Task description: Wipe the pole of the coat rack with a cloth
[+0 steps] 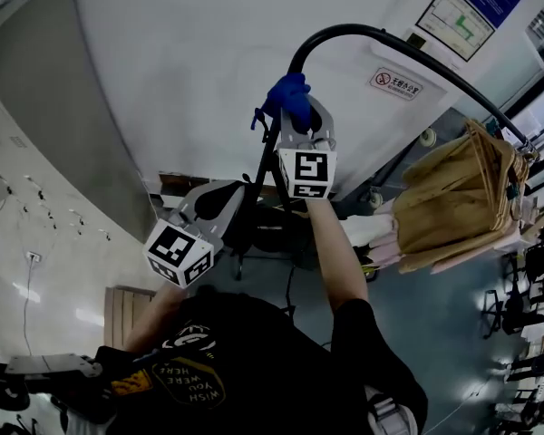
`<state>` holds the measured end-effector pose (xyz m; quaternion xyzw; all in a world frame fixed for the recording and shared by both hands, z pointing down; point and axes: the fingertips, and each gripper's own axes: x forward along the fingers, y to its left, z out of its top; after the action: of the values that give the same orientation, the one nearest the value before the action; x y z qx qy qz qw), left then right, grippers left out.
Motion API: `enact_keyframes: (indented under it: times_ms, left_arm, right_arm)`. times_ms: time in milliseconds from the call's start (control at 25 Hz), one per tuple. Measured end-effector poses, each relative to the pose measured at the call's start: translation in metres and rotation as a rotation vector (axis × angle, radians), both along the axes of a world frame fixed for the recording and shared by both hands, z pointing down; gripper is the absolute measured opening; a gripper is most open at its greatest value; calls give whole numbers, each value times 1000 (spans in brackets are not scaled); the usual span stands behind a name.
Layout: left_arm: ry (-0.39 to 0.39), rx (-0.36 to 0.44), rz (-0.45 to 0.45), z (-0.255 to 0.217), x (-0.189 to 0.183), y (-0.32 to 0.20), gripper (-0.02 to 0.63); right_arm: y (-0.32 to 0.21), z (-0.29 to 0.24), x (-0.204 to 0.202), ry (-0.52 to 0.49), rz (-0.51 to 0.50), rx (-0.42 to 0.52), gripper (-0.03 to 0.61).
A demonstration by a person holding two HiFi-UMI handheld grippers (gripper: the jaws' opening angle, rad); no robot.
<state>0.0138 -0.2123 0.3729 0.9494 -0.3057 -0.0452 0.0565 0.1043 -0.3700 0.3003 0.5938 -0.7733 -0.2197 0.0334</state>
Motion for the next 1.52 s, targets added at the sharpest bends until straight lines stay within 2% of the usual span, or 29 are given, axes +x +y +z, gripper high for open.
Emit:
enact_keyframes:
  times_ms: [120,280,440,480,560,640,760,880,1000,1120,1200,1280,1400,1520]
  left_arm:
    - [-6,15,15,-4,5,4,2]
    - [3,22,27,-7,7,10,2]
    - [9,23,7,-7,-1,7,2]
    - [9,23,3,-7,-2,6,2]
    - [6,23,0,-6,-2,5,2]
    - [-2,23,5,-6,-2,4,2]
    - [-9,22,19,-8,1,3,2]
    - [-9,25,30,-9,7,4,2]
    - [-3,22,26,-6,12,10,2]
    - [-12,8,9,4,9,13,2]
    - [-12,-10,-9,11,3,12,2]
    - [-11,-21,-30,15,-6,9,2]
    - [-15,-30,-51,17,-17,6,2]
    - [-8,-31,-59,15,-21,4,2]
  right_arm:
    - [1,-108,5,-7,36,152,84]
    - [18,-194,67,-133,165,244,83]
    - [46,-228,171,-244,392,283,83]
    - [47,-226,194,-302,425,267,83]
    - [41,-213,212,-395,405,210,81]
    - [31,-198,189,-357,340,192,74]
    - [19,-177,117,-172,234,203,74]
    - [-2,-130,45,-16,115,116,75]
    - [-4,-59,16,26,80,36,66]
    - [6,54,16,11,31,-167,69]
    - [13,135,18,56,31,-330,76]
    - [19,191,12,120,24,-459,80]
    - [21,199,-3,167,-8,-506,81]
    - [8,135,-5,129,-43,-418,79]
